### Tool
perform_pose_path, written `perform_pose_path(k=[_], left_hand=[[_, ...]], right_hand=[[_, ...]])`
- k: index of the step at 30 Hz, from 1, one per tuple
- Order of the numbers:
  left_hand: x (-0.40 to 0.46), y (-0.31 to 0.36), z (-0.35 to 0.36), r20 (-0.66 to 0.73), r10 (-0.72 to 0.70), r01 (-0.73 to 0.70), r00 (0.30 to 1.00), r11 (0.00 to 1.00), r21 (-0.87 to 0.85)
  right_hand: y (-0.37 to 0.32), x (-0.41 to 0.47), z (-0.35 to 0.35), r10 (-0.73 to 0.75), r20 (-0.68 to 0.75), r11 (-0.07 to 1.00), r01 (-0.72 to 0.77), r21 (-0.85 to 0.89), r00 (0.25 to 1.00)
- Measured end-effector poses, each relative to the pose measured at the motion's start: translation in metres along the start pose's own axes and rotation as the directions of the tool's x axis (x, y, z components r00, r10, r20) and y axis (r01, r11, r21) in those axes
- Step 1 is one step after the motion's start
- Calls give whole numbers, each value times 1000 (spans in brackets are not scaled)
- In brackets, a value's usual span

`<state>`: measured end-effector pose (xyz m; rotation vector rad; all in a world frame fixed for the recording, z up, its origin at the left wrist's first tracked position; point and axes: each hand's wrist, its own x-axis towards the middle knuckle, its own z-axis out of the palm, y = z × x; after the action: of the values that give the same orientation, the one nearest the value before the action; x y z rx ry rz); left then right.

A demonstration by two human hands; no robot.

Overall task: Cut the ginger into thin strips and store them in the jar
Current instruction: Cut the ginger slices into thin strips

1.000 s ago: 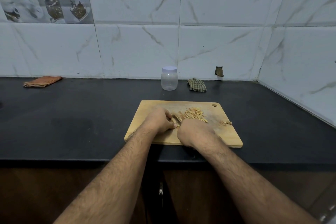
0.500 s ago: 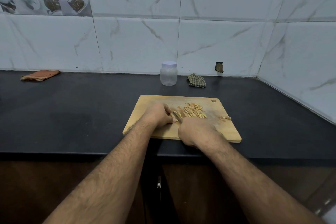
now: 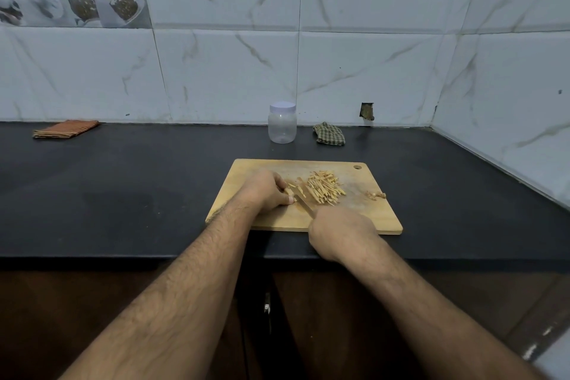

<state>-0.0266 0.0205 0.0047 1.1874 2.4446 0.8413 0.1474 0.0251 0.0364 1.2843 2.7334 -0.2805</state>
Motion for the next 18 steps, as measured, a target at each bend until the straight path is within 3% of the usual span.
perform_pose_path(k=[18], left_hand=[[2,-4,2,-16,17,-17,1000,1000,-10]], right_hand=[[-12,23,-10,12,-42,1000,-12,16,999]])
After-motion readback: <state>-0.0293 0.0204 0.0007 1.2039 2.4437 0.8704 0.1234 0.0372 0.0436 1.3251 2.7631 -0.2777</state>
